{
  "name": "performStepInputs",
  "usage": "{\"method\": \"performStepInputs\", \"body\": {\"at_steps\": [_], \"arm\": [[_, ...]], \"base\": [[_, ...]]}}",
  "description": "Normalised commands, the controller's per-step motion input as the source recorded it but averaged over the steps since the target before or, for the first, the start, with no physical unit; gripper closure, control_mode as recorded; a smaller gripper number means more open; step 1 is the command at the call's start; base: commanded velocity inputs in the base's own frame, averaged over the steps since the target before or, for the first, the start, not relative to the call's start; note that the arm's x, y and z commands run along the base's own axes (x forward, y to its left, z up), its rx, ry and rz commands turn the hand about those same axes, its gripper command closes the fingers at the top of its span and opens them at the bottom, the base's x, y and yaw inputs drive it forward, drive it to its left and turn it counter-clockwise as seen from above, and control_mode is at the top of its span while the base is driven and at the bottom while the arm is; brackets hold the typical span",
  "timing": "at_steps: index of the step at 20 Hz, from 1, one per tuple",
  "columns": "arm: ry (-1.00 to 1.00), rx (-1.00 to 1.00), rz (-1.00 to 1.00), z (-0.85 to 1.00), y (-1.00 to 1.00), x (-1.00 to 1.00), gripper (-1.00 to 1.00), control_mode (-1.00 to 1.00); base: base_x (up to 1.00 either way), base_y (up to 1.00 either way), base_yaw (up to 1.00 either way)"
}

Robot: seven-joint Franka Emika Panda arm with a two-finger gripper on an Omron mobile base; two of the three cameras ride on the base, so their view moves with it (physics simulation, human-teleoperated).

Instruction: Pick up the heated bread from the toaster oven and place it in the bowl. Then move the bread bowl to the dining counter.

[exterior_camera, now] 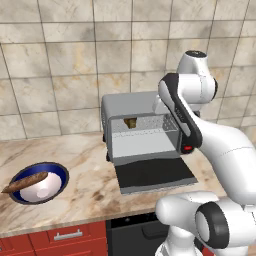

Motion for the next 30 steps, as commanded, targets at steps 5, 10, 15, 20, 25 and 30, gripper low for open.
{"method": "performStepInputs", "body": {"at_steps": [5,10,15,20,25,30], "arm": [[-0.06,-0.02,0.07,0.00,0.10,-0.28,-1.00,-1.00],[-0.10,0.00,0.05,-0.12,0.07,-0.39,-1.00,-1.00],[-0.06,0.00,0.02,-0.32,0.16,-0.06,-1.00,-1.00],[-0.11,0.01,0.01,-0.30,0.09,0.00,-1.00,-1.00],[-0.17,0.00,0.00,-0.05,0.07,0.04,-1.00,-1.00],[-0.10,0.06,0.00,-0.21,0.07,0.14,-1.00,-1.00]], "base": [[0.00,0.00,0.00],[0.00,0.00,0.00],[0.00,0.00,0.00],[0.00,0.00,0.00],[0.00,0.00,0.00],[0.00,0.00,0.00]]}}
